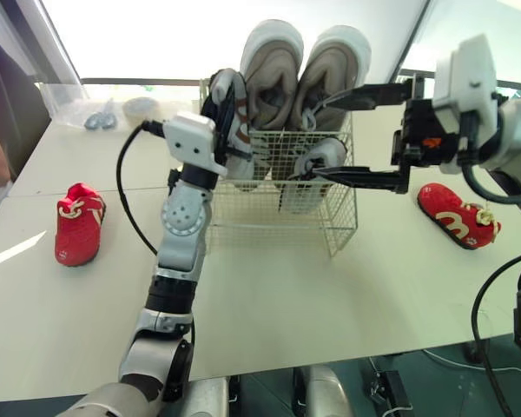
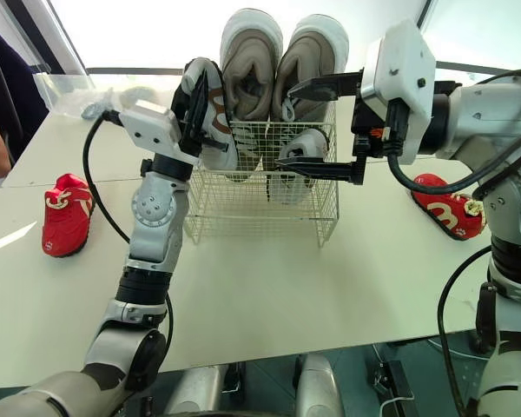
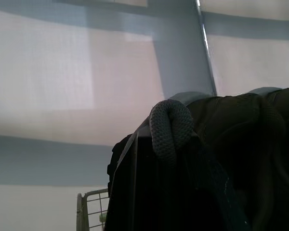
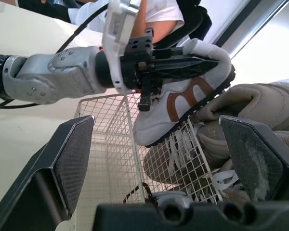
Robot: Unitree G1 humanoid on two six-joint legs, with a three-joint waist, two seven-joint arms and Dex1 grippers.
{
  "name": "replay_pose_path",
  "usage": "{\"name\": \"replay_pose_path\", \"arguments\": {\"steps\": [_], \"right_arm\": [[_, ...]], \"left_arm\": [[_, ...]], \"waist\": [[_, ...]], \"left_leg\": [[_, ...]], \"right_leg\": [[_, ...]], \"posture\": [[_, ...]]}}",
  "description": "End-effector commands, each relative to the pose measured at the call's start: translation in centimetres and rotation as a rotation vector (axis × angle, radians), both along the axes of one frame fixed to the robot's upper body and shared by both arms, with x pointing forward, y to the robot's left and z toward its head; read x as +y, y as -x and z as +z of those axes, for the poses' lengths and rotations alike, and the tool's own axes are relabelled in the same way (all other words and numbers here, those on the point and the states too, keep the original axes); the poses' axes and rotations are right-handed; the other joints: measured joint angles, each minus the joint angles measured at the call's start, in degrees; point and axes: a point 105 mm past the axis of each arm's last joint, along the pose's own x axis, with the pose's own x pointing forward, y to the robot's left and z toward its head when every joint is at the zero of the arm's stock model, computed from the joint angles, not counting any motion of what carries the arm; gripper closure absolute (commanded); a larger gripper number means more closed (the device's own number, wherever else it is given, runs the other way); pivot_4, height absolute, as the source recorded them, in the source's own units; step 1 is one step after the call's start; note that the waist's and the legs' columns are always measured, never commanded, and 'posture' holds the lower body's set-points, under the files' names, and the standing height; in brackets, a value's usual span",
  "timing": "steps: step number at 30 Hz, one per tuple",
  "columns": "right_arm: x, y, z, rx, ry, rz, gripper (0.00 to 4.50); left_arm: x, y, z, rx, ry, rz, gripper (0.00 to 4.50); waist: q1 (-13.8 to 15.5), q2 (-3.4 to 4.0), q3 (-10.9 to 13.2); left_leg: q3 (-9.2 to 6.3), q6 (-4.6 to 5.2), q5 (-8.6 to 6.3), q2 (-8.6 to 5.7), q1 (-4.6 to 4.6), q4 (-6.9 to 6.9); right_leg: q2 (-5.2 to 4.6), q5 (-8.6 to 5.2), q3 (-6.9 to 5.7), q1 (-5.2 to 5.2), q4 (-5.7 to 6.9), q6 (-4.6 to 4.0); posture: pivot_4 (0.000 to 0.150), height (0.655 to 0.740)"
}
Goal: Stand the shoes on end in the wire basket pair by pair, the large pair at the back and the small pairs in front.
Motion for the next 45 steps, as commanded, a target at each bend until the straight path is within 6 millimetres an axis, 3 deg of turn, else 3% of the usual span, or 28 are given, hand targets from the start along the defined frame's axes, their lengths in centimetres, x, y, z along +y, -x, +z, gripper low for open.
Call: {"name": "replay_pose_path", "arguments": {"steps": [1, 9, 15, 18, 22, 26, 35, 39, 42, 45], "right_arm": [[-0.1, 0.8, 1.1, -0.059, -0.004, -0.001, 0.0], [0.0, 0.8, 1.2, -0.061, -0.003, 0.0, 0.0], [0.1, 0.9, 1.1, -0.059, -0.005, -0.002, 0.0], [0.0, 0.8, 1.1, -0.057, -0.007, -0.006, 0.0], [-0.2, 0.6, 1.0, -0.054, -0.009, -0.015, 0.0], [-0.5, 0.5, 0.9, -0.052, -0.012, -0.023, 0.0], [-2.0, -0.1, 0.3, -0.033, -0.024, -0.09, 0.0], [-3.6, -0.7, -0.2, -0.016, -0.028, -0.17, 0.0], [-5.7, -1.1, -0.2, 0.0, -0.069, -0.259, 0.0], [-9.6, -2.6, -0.3, 0.004, -0.148, -0.458, 0.0]], "left_arm": [[-1.4, 0.1, -1.2, 0.005, -0.029, -0.018, 4.49], [-1.8, -0.1, -4.7, 0.095, -0.055, -0.024, 4.49], [-0.5, 0.3, -6.1, 0.142, -0.076, -0.008, 1.59], [1.1, 0.8, -6.1, 0.146, -0.104, 0.027, 0.1], [3.8, 1.7, -5.8, 0.148, -0.155, 0.072, 0.1], [5.1, 2.9, -5.3, 0.176, -0.178, 0.054, 0.1], [6.8, 4.1, -1.0, 0.218, -0.045, -0.047, 0.1], [5.7, 4.9, 0.5, 0.322, -0.044, -0.27, 0.1], [4.7, 6.8, 1.6, 0.411, -0.155, -0.506, 0.1], [5.0, 8.4, 2.4, 0.557, -0.285, -0.7, 0.1]], "waist": [[0.0, 0.0, 0.0], [0.6, 0.07, -0.1], [1.2, 0.37, -0.2], [1.0, 0.4, -0.3], [0.3, 0.43, -0.3], [-0.5, 0.44, -0.3], [-0.3, 0.43, -0.3], [-0.4, 0.42, -0.2], [-0.4, 0.41, -0.2], [-0.4, 0.44, -0.2]], "left_leg": [[0.0, 0.01, -0.01, 0.0, 0.0, 0.01], [0.0, 0.1, -0.08, 0.01, -0.01, 0.17], [-0.01, 0.09, -0.09, 0.02, 0.01, 0.28], [0.0, 0.09, -0.1, 0.06, 0.0, 0.28], [0.03, 0.09, -0.1, 0.14, -0.01, 0.22], [0.04, 0.08, -0.1, 0.16, -0.01, 0.13], [0.05, 0.07, -0.1, 0.1, -0.1, 0.14], [0.05, 0.07, -0.1, 0.12, -0.1, 0.11], [0.03, 0.05, -0.08, 0.14, -0.1, 0.11], [0.02, 0.03, -0.07, 0.13, -0.09, 0.13]], "right_leg": [[0.0, 0.0, 0.0, 0.0, 0.0, 0.0], [-0.01, 0.0, 0.0, 0.06, 0.01, 0.0], [0.0, 0.04, 0.0, 0.1, 0.01, -0.08], [0.02, 0.04, 0.0, 0.06, 0.02, -0.08], [0.08, 0.04, 0.0, -0.05, 0.06, -0.08], [0.08, 0.03, 0.01, -0.07, 0.05, -0.08], [0.03, 0.03, 0.01, -0.09, -0.06, -0.09], [0.08, 0.03, 0.0, -0.1, -0.06, -0.08], [0.12, 0.01, 0.0, -0.11, 0.0, -0.06], [0.14, 0.01, -0.01, -0.1, 0.01, -0.06]], "posture": [[0.15, 0.7347], [0.15, 0.7347], [0.15, 0.7347], [0.15, 0.7347], [0.15, 0.7347], [0.15, 0.7347], [0.15, 0.7347], [0.15, 0.7347], [0.15, 0.7347], [0.15, 0.7347]]}}
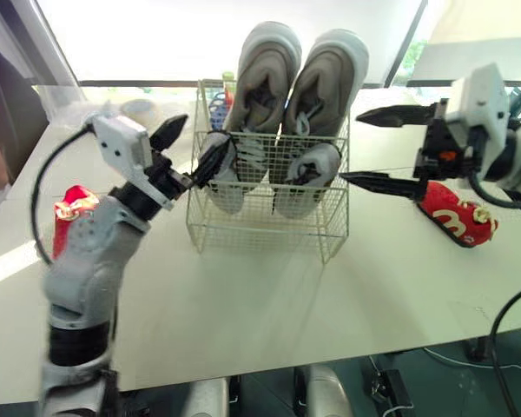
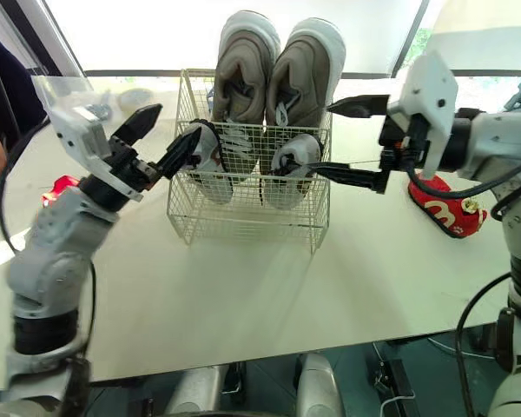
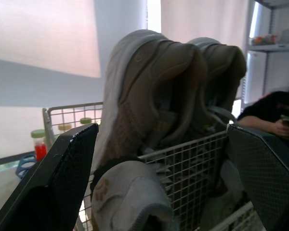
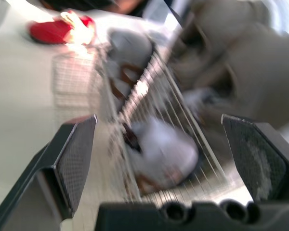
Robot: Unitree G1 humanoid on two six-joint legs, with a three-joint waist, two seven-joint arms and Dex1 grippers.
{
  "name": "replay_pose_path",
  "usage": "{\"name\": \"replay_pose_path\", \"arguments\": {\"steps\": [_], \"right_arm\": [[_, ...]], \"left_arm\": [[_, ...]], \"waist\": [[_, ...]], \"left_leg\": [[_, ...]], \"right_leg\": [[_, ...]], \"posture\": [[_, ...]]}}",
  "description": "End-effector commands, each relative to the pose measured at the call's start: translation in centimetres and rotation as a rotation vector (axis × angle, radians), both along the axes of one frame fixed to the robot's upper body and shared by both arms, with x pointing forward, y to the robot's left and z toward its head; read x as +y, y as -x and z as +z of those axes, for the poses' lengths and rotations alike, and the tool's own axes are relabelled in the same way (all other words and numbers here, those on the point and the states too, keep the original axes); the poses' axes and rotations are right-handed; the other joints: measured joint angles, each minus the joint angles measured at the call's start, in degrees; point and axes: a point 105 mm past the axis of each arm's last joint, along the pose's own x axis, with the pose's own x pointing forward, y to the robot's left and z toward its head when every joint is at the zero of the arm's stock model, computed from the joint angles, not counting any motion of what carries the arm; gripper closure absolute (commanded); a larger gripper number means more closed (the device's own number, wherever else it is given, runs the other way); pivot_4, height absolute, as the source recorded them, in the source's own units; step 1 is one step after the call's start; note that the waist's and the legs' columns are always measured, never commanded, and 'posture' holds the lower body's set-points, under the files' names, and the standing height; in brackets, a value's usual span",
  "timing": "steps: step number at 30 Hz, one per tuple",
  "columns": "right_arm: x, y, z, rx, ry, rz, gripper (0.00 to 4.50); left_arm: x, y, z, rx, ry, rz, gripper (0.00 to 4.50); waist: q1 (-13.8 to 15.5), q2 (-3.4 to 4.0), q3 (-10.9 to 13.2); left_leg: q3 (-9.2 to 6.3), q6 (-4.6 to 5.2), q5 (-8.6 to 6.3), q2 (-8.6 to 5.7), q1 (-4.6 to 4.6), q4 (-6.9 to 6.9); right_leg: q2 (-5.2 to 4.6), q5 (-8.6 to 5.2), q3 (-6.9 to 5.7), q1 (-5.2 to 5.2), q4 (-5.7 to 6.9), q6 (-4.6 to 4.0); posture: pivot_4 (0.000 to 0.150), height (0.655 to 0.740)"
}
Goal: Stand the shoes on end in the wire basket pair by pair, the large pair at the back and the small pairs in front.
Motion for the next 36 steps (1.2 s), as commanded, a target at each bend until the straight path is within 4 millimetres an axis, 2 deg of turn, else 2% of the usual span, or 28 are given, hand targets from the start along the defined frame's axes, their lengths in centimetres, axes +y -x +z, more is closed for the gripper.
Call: {"name": "replay_pose_path", "arguments": {"steps": [1, 5, 12, 15, 19, 22, 29, 36], "right_arm": [[-4.1, -0.8, 1.4, -0.065, -0.058, -0.209, 0.0], [-11.2, -2.8, -2.0, -0.001, -0.057, -0.541, 0.0], [-19.1, -3.0, -7.6, 0.171, -0.08, -0.786, 0.0], [-21.1, -3.0, -9.2, 0.239, -0.094, -0.835, 0.0], [-23.0, -3.4, -12.2, 0.356, -0.082, -0.898, 0.0], [-23.4, -3.9, -13.1, 0.395, -0.078, -0.91, 0.0], [-23.5, -4.9, -15.7, 0.478, -0.083, -0.929, 0.0], [-22.8, -5.6, -16.6, 0.517, -0.137, -0.916, 0.0]], "left_arm": [[-0.1, 2.7, 1.5, 0.086, -0.069, -0.228, 0.1], [0.3, 4.6, 1.5, 0.172, -0.184, -0.397, 0.1], [-0.3, 4.8, 1.0, 0.188, -0.236, -0.471, 0.1], [-0.5, 4.7, 0.6, 0.191, -0.234, -0.482, 0.1], [-0.7, 4.9, -0.1, 0.2, -0.235, -0.495, 0.1], [-0.8, 5.0, -0.4, 0.2, -0.237, -0.492, 0.1], [-1.1, 5.2, -0.5, 0.191, -0.236, -0.473, 0.1], [-1.2, 5.0, -0.6, 0.184, -0.246, -0.442, 0.1]], "waist": [[0.0, 0.02, 0.0], [0.1, 0.01, 0.0], [-0.2, 0.05, 0.0], [-0.4, 0.08, 0.0], [-1.3, 0.09, 0.0], [-1.7, 0.14, 0.1], [-1.8, 0.18, 0.1], [-1.6, 0.22, 0.1]], "left_leg": [[0.04, 0.0, 0.0, -0.01, 0.03, 0.0], [0.05, 0.0, 0.0, -0.06, 0.05, -0.01], [0.13, 0.0, 0.0, -0.11, 0.07, -0.02], [0.12, 0.0, 0.01, -0.12, 0.08, -0.03], [0.11, 0.0, 0.01, -0.11, 0.1, -0.03], [0.08, 0.0, 0.02, -0.11, 0.1, -0.05], [0.07, -0.02, 0.04, -0.13, 0.13, -0.07], [0.06, -0.04, 0.06, -0.18, 0.14, -0.05]], "right_leg": [[-0.01, 0.0, 0.01, 0.01, -0.02, 0.0], [-0.02, -0.01, -0.01, 0.08, -0.08, 0.0], [-0.03, -0.01, 0.02, 0.1, -0.08, 0.0], [0.0, -0.01, 0.02, 0.09, -0.07, 0.0], [0.0, -0.01, 0.02, 0.11, -0.08, 0.01], [0.0, -0.02, 0.03, 0.11, -0.08, 0.02], [0.01, -0.02, 0.04, 0.14, -0.07, 0.03], [0.0, -0.03, 0.04, 0.19, -0.06, 0.05]], "posture": [[0.15, 0.7347], [0.15, 0.7347], [0.15, 0.7347], [0.15, 0.7347], [0.15, 0.7347], [0.15, 0.7347], [0.15, 0.7347], [0.15, 0.7347]]}}
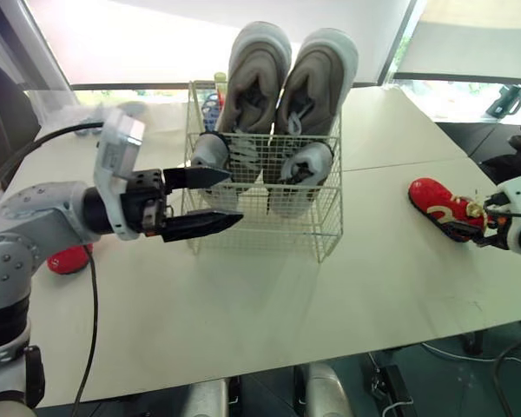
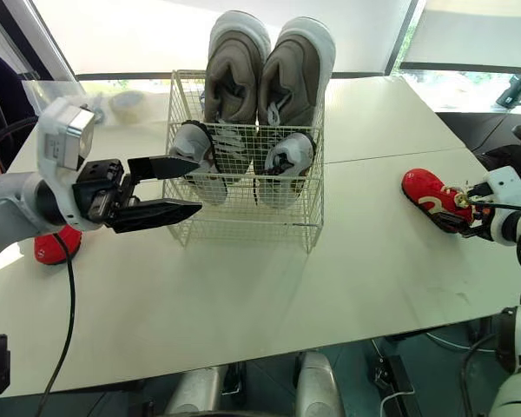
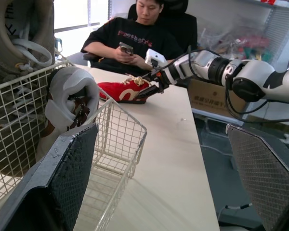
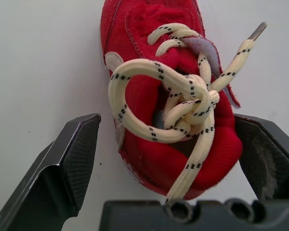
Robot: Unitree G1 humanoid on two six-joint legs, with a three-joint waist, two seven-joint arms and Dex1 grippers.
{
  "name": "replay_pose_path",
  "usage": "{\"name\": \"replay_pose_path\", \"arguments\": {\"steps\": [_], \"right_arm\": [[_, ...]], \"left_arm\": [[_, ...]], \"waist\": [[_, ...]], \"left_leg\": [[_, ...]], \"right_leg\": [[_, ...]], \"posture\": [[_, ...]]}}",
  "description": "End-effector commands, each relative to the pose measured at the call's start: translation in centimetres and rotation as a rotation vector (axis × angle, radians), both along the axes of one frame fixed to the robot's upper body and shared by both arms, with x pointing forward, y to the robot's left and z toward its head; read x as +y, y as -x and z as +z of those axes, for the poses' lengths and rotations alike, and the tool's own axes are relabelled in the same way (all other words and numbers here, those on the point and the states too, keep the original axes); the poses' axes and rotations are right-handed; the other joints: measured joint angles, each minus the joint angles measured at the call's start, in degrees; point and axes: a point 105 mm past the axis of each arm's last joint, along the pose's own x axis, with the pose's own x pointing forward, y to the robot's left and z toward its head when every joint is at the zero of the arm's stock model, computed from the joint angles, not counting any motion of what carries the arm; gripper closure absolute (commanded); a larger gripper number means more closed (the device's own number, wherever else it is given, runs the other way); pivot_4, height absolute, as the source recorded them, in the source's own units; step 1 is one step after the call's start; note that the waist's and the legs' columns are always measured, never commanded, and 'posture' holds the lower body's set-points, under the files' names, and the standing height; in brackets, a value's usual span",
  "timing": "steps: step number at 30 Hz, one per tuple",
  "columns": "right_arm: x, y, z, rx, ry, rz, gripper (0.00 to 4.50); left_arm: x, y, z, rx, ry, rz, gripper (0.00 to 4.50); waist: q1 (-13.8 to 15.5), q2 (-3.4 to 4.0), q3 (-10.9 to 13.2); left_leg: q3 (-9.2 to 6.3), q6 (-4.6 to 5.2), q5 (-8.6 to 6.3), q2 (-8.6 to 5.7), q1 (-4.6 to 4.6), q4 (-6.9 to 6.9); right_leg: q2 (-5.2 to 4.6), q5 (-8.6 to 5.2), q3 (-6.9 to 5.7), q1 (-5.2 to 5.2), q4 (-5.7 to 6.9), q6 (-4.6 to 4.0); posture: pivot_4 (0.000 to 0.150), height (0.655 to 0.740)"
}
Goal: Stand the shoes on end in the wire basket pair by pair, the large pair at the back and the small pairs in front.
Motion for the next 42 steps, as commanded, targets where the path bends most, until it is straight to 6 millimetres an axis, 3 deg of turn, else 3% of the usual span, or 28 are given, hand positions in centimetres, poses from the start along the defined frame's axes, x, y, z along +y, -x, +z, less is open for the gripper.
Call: {"name": "replay_pose_path", "arguments": {"steps": [1, 4, 12, 16, 19, 20, 22, 24, 27, 31, 35, 38, 42], "right_arm": [[0.2, -0.6, 1.0, -0.032, 0.007, 0.009, 0.0], [0.5, -0.9, 1.0, -0.037, 0.001, 0.016, 0.77], [0.9, -1.1, 2.2, -0.061, 0.019, 0.054, 4.46], [1.2, -1.4, 5.0, -0.14, 0.077, 0.101, 4.48], [2.6, -1.7, 11.1, -0.335, 0.155, 0.164, 4.48], [3.5, -1.4, 13.8, -0.422, 0.205, 0.194, 4.48], [5.0, -0.8, 17.0, -0.526, 0.27, 0.227, 4.48], [7.8, 0.6, 21.8, -0.681, 0.35, 0.292, 4.48], [12.2, 2.7, 25.5, -0.828, 0.409, 0.413, 4.48], [19.0, 4.9, 26.9, -0.952, 0.448, 0.65, 4.48], [24.9, 6.3, 25.9, -0.999, 0.5, 0.897, 4.48], [27.0, 5.9, 23.9, -0.993, 0.575, 0.991, 4.48], [28.2, 5.4, 22.4, -1.003, 0.635, 1.047, 4.48]], "left_arm": [[0.0, 0.3, 0.7, -0.059, 0.002, 0.014, 0.1], [-0.1, 0.1, 0.6, -0.067, -0.005, 0.02, 0.04], [-0.5, -0.7, 0.9, -0.082, 0.012, 0.023, 0.04], [-0.2, -1.4, 1.5, -0.081, 0.052, 0.046, 0.04], [0.3, -1.9, 2.1, -0.072, 0.08, 0.063, 0.04], [0.5, -2.1, 2.4, -0.069, 0.092, 0.067, 0.04], [0.8, -2.4, 2.7, -0.061, 0.108, 0.071, 0.04], [1.0, -2.9, 3.5, -0.045, 0.142, 0.065, 0.04], [1.2, -3.4, 4.3, -0.024, 0.17, 0.049, 0.04], [1.3, -4.2, 5.2, 0.0, 0.182, 0.019, 0.04], [1.1, -4.6, 6.5, 0.018, 0.192, -0.024, 0.04], [1.0, -4.6, 7.3, 0.026, 0.204, -0.054, 0.04], [0.8, -4.4, 7.2, 0.029, 0.187, -0.073, 0.04]], "waist": [[-0.1, 0.0, 0.0], [-0.2, 0.0, 0.0], [-0.1, 0.01, 0.0], [-0.1, 0.07, 0.0], [-0.1, 0.24, 0.1], [-0.1, 0.3, 0.1], [0.1, 0.35, 0.2], [0.3, 0.36, 0.2], [0.3, 0.33, 0.2], [0.3, 0.3, 0.1], [0.3, 0.29, 0.1], [0.3, 0.28, 0.1], [0.3, 0.27, 0.1]], "left_leg": [[0.0, 0.0, 0.0, 0.0, 0.0, 0.0], [0.0, -0.01, 0.0, -0.01, 0.02, 0.0], [0.02, -0.04, 0.03, -0.03, 0.03, 0.0], [0.02, 0.02, 0.11, -0.03, 0.03, 0.01], [0.02, 0.03, 0.11, -0.02, 0.04, 0.0], [0.02, 0.03, 0.11, -0.01, 0.03, 0.0], [0.03, 0.03, 0.12, -0.01, 0.01, 0.0], [0.0, 0.02, 0.12, 0.0, 0.03, -0.02], [-0.04, -0.12, 0.08, 0.04, 0.03, -0.05], [-0.04, -0.13, 0.06, 0.06, 0.03, -0.04], [-0.03, -0.11, 0.06, 0.06, 0.01, -0.01], [-0.04, 0.02, 0.11, 0.03, 0.0, -0.01], [0.02, 0.05, 0.12, 0.01, -0.02, 0.08]], "right_leg": [[0.0, 0.0, 0.0, 0.0, 0.0, 0.0], [0.01, 0.0, 0.0, 0.01, 0.01, 0.0], [0.02, 0.0, 0.0, 0.02, 0.03, 0.01], [0.02, 0.01, 0.0, 0.01, 0.06, 0.01], [0.02, 0.0, 0.01, -0.01, 0.08, 0.03], [0.01, 0.0, 0.02, -0.03, 0.1, 0.03], [0.01, -0.01, 0.03, -0.1, 0.19, 0.05], [0.02, -0.05, 0.02, -0.11, 0.24, 0.1], [0.04, -0.06, 0.01, -0.14, 0.27, 0.11], [0.03, -0.06, 0.0, -0.11, 0.25, 0.1], [0.01, -0.05, 0.0, -0.12, 0.26, 0.1], [0.01, -0.06, -0.01, -0.1, 0.24, 0.11], [-0.02, -0.05, 0.0, -0.08, 0.23, 0.11]], "posture": [[0.15, 0.7347], [0.15, 0.7347], [0.15, 0.7347], [0.15, 0.7347], [0.15, 0.7347], [0.15, 0.7347], [0.15, 0.7347], [0.15, 0.7347], [0.15, 0.7347], [0.15, 0.7347], [0.15, 0.7347], [0.15, 0.7347], [0.15, 0.7347]]}}
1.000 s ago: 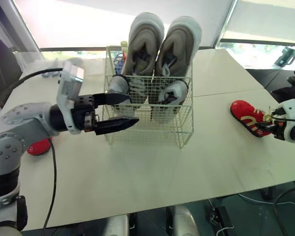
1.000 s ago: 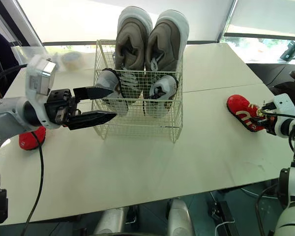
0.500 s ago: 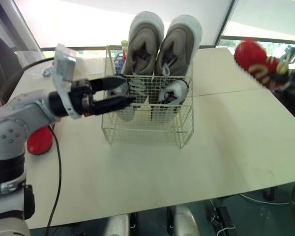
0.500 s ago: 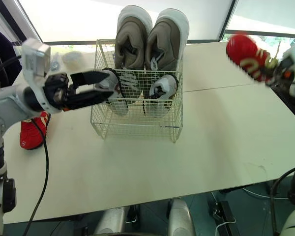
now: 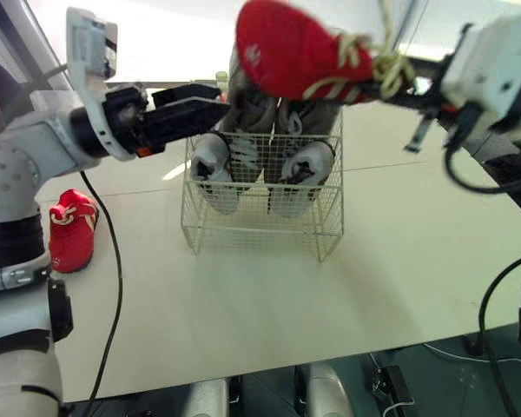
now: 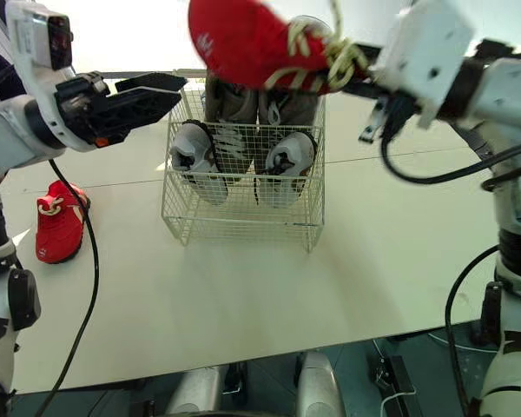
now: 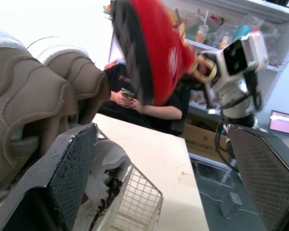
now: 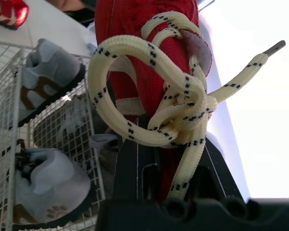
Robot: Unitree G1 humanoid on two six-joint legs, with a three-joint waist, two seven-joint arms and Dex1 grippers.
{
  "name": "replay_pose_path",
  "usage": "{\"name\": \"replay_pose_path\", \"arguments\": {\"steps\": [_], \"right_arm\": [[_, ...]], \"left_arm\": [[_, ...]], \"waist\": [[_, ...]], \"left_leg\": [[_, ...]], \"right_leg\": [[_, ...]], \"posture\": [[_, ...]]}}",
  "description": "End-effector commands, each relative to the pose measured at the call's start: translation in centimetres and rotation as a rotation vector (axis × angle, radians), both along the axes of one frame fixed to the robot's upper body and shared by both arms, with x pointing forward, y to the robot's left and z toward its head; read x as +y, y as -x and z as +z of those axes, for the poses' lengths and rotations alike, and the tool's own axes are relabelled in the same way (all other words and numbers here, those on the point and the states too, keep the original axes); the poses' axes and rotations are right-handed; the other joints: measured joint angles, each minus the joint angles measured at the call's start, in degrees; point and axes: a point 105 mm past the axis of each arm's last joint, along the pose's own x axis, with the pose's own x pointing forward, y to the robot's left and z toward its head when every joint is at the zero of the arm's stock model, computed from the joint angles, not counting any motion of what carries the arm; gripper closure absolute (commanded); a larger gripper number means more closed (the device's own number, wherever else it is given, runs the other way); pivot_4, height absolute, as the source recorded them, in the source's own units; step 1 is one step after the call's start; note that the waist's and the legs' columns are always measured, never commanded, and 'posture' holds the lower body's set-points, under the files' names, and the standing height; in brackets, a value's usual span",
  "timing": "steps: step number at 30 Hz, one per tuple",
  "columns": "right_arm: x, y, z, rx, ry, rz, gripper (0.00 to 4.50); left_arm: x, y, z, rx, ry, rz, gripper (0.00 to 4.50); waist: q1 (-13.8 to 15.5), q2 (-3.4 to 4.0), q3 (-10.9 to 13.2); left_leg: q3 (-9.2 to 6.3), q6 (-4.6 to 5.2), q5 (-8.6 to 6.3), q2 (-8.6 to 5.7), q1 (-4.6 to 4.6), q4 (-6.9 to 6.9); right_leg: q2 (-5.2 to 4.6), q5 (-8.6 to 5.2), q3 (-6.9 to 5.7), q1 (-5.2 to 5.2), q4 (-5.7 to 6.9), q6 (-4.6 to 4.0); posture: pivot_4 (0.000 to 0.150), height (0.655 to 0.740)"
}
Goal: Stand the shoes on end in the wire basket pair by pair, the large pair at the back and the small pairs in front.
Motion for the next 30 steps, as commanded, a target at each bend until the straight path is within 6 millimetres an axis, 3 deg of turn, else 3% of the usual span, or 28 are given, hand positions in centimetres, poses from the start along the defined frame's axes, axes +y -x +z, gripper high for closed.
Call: {"name": "replay_pose_path", "arguments": {"steps": [1, 12, 15, 21, 23, 30], "right_arm": [[0.7, 0.5, 0.5, -0.103, 0.037, 0.025, 4.48], [3.8, 1.1, -1.3, -0.136, 0.136, 0.155, 4.48], [4.4, 1.3, -1.0, -0.144, 0.14, 0.178, 4.5], [4.4, 1.1, -0.6, -0.147, 0.146, 0.173, 4.5], [3.8, 0.9, -0.1, -0.107, 0.107, 0.157, 4.5], [0.9, 0.8, 1.2, 0.302, -0.286, 0.153, 1.02]], "left_arm": [[-0.2, 0.5, 0.8, -0.041, -0.013, -0.015, 0.04], [-0.4, -0.1, 0.1, -0.016, -0.025, 0.006, 0.04], [-0.5, -0.4, -0.5, -0.001, -0.041, 0.022, 0.93], [-0.6, -0.4, -1.3, 0.01, -0.049, 0.021, 3.77], [-0.5, -0.3, -1.5, 0.026, -0.034, 0.021, 4.26], [0.0, -1.1, -1.6, 0.082, 0.082, 0.082, 4.26]], "waist": [[0.0, -0.01, 0.0], [-0.1, -0.01, 0.0], [-0.1, -0.01, 0.0], [-0.1, -0.01, 0.0], [-0.1, -0.01, 0.0], [0.2, -0.04, 0.0]], "left_leg": [[-0.01, 0.0, 0.0, 0.0, 0.0, 0.01], [-0.01, 0.01, 0.01, 0.01, 0.01, 0.02], [-0.01, 0.0, 0.01, 0.01, 0.01, 0.02], [-0.02, 0.0, 0.02, 0.01, 0.01, 0.03], [-0.03, 0.0, 0.02, 0.01, 0.01, 0.03], [-0.12, 0.02, 0.01, 0.1, 0.0, 0.07]], "right_leg": [[0.0, 0.0, 0.0, 0.0, 0.0, 0.0], [0.03, 0.0, 0.0, -0.02, 0.06, 0.0], [0.02, 0.0, 0.0, -0.02, 0.07, 0.0], [0.02, 0.0, 0.0, -0.02, 0.08, 0.0], [0.02, 0.0, -0.01, -0.02, 0.08, 0.0], [-0.02, 0.0, -0.01, -0.01, 0.14, -0.02]], "posture": [[0.15, 0.7347], [0.15, 0.7347], [0.15, 0.7347], [0.15, 0.7347], [0.15, 0.7347], [0.15, 0.7347]]}}
